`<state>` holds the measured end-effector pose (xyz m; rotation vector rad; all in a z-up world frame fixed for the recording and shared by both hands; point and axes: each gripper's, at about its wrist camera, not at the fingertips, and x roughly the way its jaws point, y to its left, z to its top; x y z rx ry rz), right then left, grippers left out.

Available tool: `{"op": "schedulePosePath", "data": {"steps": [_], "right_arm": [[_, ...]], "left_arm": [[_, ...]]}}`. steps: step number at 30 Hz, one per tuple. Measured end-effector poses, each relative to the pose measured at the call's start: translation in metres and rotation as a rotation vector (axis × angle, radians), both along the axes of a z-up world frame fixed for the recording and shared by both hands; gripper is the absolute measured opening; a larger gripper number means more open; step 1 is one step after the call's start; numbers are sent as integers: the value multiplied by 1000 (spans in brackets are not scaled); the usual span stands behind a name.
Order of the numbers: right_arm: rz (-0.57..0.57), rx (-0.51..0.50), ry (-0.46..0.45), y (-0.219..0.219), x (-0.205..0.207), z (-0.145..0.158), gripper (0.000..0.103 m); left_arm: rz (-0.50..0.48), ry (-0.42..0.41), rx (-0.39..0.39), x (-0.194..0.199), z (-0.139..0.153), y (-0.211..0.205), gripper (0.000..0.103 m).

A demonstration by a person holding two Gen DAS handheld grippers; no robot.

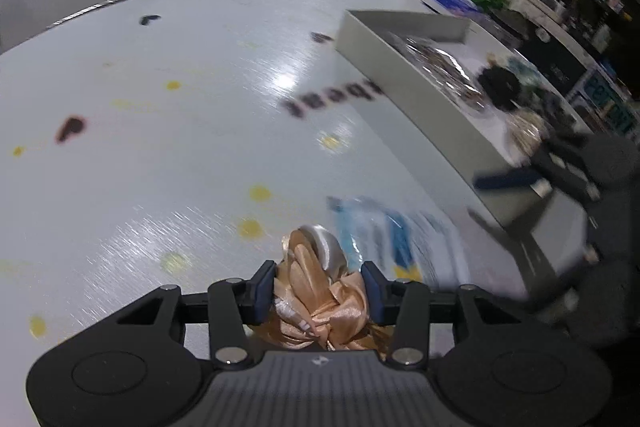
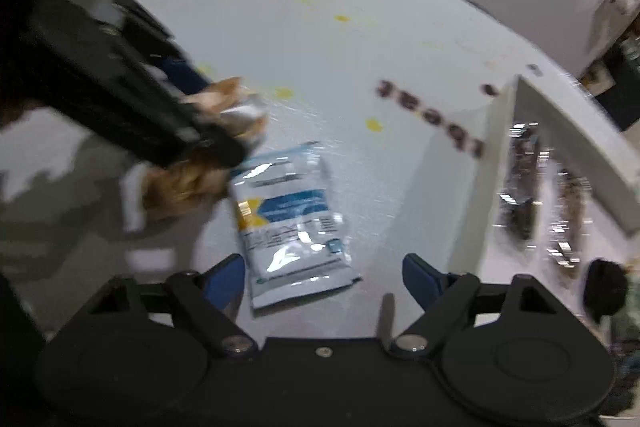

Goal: Organize soft objects
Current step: 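Grasp the peach satin scrunchie with the left tool while the right tool approaches the blue packet, then close the right tool on the blue-white packet while the left tool holds the scrunchie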

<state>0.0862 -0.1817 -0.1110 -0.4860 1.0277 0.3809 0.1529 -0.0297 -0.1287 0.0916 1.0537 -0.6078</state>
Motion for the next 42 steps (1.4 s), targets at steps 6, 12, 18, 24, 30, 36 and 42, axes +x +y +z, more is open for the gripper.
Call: {"op": "schedulePosePath", "data": {"steps": [6, 12, 18, 24, 30, 36, 42], "right_arm": [[-108, 35, -58, -23, 0, 14, 77], [-285, 384, 27, -52, 15, 27, 92], [-359, 472, 128, -41, 31, 19, 97], [-490, 452, 173, -30, 40, 6, 100], [-593, 405, 203, -25, 51, -1, 103], [-627, 355, 232, -14, 64, -11, 103], [-633, 297, 229, -3, 69, -16, 103]], "left_arm": [[-17, 42, -41, -27, -2, -3, 47], [104, -19, -28, -38, 7, 14, 48], [220, -39, -3, -41, 7, 34, 90], [221, -39, -22, -53, 6, 53, 97], [189, -100, 25, -59, 11, 54, 101], [139, -141, 64, -57, 12, 42, 101], [71, -165, 140, -58, 4, 27, 101]]}}
